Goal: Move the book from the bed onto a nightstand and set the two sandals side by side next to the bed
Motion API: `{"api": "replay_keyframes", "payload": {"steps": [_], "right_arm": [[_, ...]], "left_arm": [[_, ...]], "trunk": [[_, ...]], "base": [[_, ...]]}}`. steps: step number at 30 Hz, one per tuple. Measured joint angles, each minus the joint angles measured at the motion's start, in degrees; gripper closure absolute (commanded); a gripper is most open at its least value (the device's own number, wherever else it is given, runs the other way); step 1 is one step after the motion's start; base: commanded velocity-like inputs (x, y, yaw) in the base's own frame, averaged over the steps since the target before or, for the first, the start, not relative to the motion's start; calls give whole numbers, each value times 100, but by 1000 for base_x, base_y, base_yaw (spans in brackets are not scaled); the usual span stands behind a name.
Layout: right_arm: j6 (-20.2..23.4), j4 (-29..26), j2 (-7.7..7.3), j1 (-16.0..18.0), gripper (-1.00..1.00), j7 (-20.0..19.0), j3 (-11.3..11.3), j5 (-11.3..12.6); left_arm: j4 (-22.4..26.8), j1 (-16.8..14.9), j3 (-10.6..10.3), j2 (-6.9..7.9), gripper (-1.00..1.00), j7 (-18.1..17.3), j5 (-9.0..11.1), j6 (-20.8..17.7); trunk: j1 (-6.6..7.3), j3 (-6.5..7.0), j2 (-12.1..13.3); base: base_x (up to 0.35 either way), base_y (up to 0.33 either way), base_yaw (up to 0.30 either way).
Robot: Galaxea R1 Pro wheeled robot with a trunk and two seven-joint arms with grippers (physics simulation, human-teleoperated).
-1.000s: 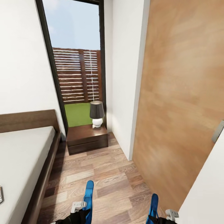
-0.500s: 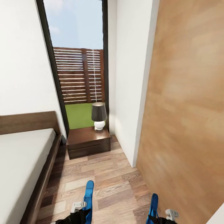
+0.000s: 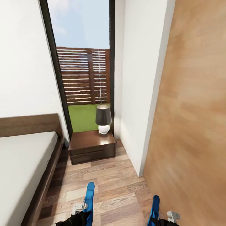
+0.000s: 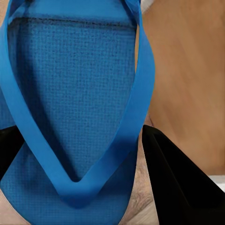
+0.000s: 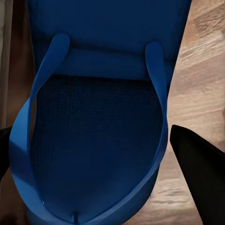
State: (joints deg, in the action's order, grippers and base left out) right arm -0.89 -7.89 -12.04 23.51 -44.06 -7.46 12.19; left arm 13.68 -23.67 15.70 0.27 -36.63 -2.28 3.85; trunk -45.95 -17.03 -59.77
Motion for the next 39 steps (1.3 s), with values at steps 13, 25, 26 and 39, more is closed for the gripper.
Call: {"api": "replay_keyframes", "payload": {"steps": [13, 25, 26, 39], "right_arm": [[1, 2, 1, 1, 100, -2, 1, 0], [8, 1, 0, 0, 100, -8, 0, 2], [8, 0, 0, 0, 100, -10, 0, 5], [8, 0, 0, 0, 100, -12, 0, 6]], "left_arm": [[2, 3, 0, 1, 100, -1, 0, 1], [1, 1, 0, 0, 100, 0, 0, 0], [0, 0, 0, 0, 100, 0, 0, 0], [0, 0, 0, 0, 100, 6, 0, 0]], "trunk": [[0, 0, 0], [0, 0, 0], [0, 0, 0], [0, 0, 0]], "base": [[329, 0, 84], [329, 0, 212], [329, 0, 30], [329, -8, 4]]}}
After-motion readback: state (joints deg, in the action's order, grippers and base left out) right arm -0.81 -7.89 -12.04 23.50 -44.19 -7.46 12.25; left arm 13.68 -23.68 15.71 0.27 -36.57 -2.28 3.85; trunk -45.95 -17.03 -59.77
